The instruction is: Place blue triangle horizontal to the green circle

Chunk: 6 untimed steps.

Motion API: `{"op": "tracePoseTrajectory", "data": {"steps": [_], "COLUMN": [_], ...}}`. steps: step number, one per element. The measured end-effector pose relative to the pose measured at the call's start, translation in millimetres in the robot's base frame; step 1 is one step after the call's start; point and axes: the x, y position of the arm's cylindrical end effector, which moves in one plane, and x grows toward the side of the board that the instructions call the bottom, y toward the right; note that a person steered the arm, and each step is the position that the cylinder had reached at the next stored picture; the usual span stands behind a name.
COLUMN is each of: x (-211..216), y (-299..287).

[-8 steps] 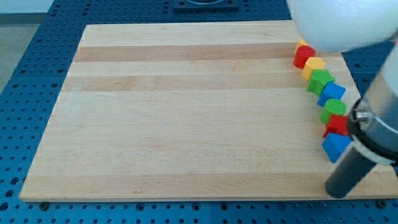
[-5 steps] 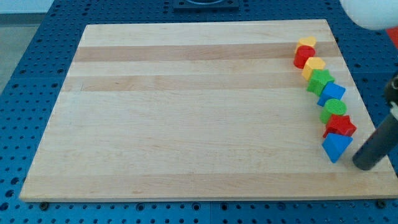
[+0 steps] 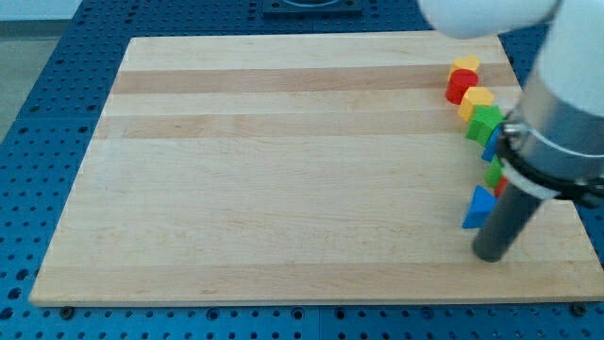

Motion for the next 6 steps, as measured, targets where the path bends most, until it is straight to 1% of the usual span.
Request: {"op": "tracePoseTrajectory", "data": {"steps": [1,2,3,4,5,6], "x": [-26.9,-58.3,-71.8,-77.8,-82.5,-76.4], "y": [17.7,-6.5,-68.9,-150.4,-209.6,-193.0]}}
